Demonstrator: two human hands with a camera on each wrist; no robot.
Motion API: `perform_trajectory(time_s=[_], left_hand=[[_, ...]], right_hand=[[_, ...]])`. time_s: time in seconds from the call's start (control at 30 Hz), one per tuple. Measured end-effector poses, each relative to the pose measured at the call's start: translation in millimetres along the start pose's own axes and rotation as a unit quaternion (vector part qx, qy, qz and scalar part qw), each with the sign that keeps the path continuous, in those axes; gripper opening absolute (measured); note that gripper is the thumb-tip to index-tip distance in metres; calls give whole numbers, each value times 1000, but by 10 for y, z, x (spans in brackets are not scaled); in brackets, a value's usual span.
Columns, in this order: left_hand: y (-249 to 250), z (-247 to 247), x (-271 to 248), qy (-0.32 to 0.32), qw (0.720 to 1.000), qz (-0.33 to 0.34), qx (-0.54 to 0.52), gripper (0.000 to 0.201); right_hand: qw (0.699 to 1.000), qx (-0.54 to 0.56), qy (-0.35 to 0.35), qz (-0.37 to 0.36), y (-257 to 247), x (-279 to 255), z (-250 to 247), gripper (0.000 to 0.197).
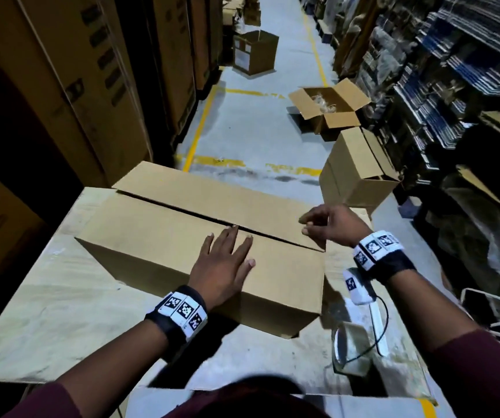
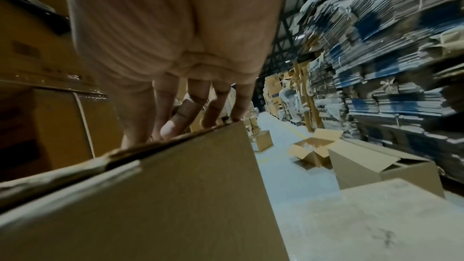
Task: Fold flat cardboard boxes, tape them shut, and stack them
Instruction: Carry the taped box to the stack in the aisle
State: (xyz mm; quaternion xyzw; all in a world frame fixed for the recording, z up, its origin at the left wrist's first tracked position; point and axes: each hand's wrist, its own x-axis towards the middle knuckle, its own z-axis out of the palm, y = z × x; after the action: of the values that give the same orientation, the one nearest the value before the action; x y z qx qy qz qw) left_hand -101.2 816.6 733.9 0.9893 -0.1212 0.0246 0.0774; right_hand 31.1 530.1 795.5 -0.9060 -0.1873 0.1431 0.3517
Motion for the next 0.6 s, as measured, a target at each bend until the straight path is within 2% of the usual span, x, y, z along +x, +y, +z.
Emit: perform_trajectory(time_s=[0.07,0.17,0.27,0.37,0.5,0.6], left_hand=[[196,5,-23,28,999,9,-25,59],[480,-8,-45,83,993,59,-59,53],[591,-20,-58,54,994,93,-34,72],[420,-3,15,44,987,156,-8,84],[-6,-39,267,-2,972,230,51,87],[-202,-103,397,-58,959,262,96,91]], right_hand=[[1000,8,14,-4,90,99,28,32],[999,44,9,-9,128,195,2,36],[997,75,1,-6,210,232,32,35],[992,122,27,-5,324,205,107,33],[982,146,120,-5,439,12,308,29],[975,90,202,15,469,-207,501,28]])
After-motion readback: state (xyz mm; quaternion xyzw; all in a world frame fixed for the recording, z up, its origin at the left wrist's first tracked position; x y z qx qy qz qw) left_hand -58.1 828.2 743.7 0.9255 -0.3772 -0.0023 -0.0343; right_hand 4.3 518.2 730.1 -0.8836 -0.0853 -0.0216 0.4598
